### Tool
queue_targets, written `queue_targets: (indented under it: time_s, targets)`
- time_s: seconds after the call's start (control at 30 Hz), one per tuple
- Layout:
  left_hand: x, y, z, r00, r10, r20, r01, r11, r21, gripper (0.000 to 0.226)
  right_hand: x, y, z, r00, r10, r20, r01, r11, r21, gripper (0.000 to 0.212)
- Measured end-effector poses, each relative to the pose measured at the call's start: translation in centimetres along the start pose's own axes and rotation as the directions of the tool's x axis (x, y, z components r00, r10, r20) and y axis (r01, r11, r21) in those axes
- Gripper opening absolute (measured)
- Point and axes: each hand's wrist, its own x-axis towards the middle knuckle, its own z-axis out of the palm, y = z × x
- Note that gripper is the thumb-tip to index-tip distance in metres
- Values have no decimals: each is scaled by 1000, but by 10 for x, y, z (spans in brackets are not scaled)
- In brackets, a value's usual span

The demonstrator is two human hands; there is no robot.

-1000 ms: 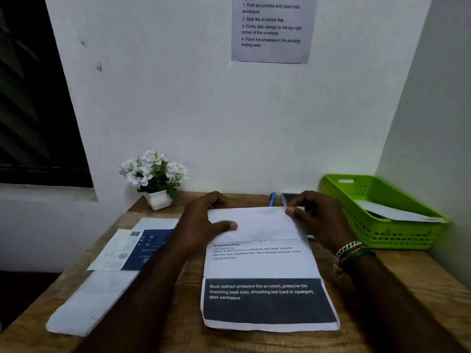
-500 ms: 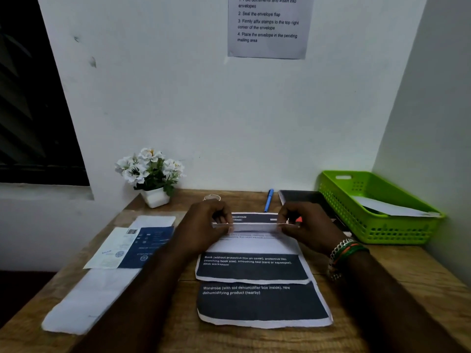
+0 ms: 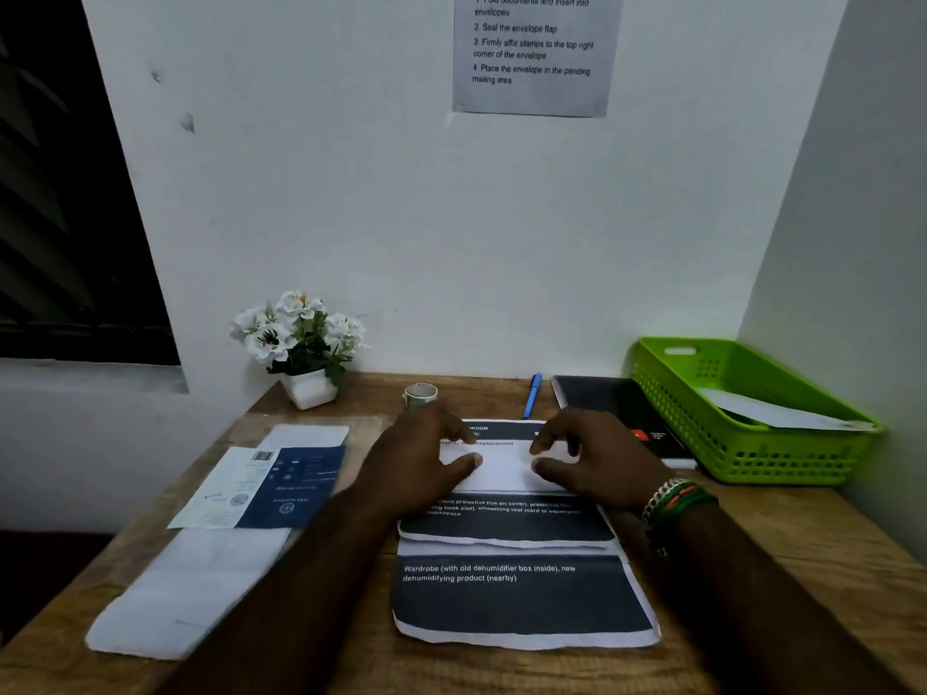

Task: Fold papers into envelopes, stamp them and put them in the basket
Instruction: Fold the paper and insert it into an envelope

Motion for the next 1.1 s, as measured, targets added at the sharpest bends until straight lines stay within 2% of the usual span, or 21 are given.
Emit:
queue_targets:
  time_s: [0.1,0.23,0.4,0.53,0.63,0.7,0.77,0.9,1.0,1.1]
  targets:
    - [1,4,6,998,7,60,-9,999,35,34,2,-8,21,994,-80,73,84,995,-57,29]
    - [3,5,11,988,21,154,-43,989,139,39,8,-24,36,969,-175,174,195,975,-106,33]
    - [3,9,9,987,-19,161,-5,989,147,40,9,-22,41,972,-118,203,147,980,-136,37]
    - [3,17,7,985,-139,103,111,966,235,45,8,-19,42,978,-90,189,117,984,-135,46]
    - [1,28,12,991,-83,108,40,935,352,42,9,-18,42,980,-76,183,101,986,-130,47]
    - [0,33,19,984,-38,174,-14,959,284,36,10,-19,42,978,-84,189,108,987,-118,42]
    - [-1,37,22,979,-29,200,-19,973,231,31,10,-20,43,978,-86,190,108,989,-106,41]
    - [0,31,18,987,-91,136,49,957,286,33,10,-17,44,981,-38,190,61,991,-118,49]
    - [0,28,14,984,-137,112,99,952,290,36,10,-13,41,987,0,159,17,994,-106,43]
    - [-1,30,9,974,-205,93,172,945,277,34,11,-7,32,985,101,143,-82,988,-132,27]
